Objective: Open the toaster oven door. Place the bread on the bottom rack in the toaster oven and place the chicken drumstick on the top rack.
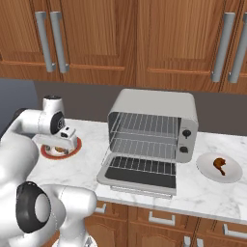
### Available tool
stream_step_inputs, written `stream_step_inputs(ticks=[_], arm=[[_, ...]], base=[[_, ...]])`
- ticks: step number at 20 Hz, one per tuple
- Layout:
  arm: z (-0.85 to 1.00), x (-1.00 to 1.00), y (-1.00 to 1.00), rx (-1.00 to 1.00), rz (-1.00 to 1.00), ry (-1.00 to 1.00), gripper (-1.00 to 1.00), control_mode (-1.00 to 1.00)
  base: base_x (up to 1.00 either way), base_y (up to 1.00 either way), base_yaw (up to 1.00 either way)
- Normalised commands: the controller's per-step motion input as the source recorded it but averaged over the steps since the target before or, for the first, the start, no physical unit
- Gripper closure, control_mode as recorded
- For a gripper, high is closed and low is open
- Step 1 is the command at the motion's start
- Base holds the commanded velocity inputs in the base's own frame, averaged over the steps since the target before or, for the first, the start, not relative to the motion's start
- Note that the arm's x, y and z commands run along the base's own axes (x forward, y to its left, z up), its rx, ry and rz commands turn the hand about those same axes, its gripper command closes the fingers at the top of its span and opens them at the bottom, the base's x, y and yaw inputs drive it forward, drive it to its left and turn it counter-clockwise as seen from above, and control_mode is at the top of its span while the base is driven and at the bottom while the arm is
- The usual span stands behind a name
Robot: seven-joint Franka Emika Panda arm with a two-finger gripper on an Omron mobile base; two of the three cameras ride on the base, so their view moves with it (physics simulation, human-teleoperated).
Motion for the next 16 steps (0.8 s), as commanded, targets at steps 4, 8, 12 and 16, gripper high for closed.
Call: stream_step_inputs(ticks=[4,8,12,16], arm=[[0.00,0.13,0.42,-0.06,0.07,0.00,-1.00,-1.00],[0.00,0.01,0.17,0.00,0.10,0.00,-1.00,-1.00],[0.00,0.00,0.19,-0.01,0.12,0.00,-1.00,-1.00],[-0.06,0.03,0.23,-0.02,0.11,0.00,-1.00,-1.00]], base=[[0.00,0.00,0.00],[0.00,0.00,0.00],[0.00,0.00,0.00],[0.00,0.00,0.00]])
